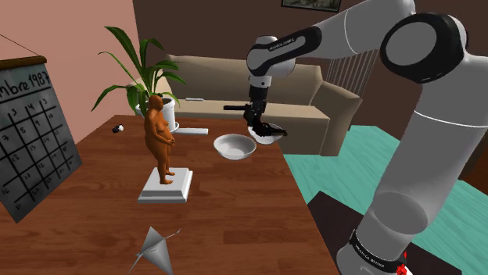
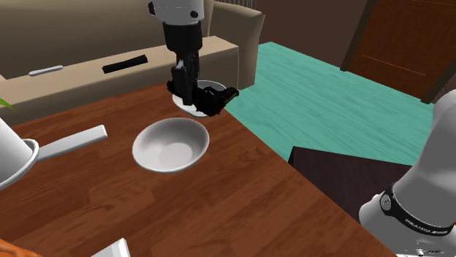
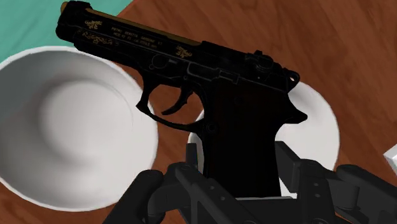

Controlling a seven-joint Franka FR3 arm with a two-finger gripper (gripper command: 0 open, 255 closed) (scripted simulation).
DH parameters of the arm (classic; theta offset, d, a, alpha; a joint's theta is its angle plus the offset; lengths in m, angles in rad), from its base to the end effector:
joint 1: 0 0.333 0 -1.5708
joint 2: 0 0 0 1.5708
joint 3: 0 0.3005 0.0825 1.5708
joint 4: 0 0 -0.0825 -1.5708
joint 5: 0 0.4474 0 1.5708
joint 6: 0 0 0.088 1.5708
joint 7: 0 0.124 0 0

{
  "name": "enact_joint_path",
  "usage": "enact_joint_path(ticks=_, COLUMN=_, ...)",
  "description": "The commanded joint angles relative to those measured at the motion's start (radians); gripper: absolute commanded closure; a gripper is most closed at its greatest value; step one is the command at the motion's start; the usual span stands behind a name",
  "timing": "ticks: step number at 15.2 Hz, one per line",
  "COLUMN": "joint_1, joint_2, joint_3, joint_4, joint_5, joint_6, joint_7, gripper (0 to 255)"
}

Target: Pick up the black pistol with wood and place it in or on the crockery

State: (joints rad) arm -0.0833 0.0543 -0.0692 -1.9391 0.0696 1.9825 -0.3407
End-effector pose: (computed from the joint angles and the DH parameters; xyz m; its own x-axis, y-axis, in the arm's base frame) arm 0.6209 -0.0896 0.3956 0.9872 0.1591 0.0091 0.1594 -0.9854 -0.0601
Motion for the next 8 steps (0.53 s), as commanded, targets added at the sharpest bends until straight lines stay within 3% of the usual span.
enact_joint_path(ticks=1, joint_1=-0.02, joint_2=0.059, joint_3=-0.017, joint_4=0.075, joint_5=0.005, joint_6=-0.018, joint_7=-0.039, gripper=255)
enact_joint_path(ticks=8, joint_1=-0.091, joint_2=0.242, joint_3=-0.057, joint_4=0.329, joint_5=0.03, joint_6=-0.098, joint_7=-0.148, gripper=255)
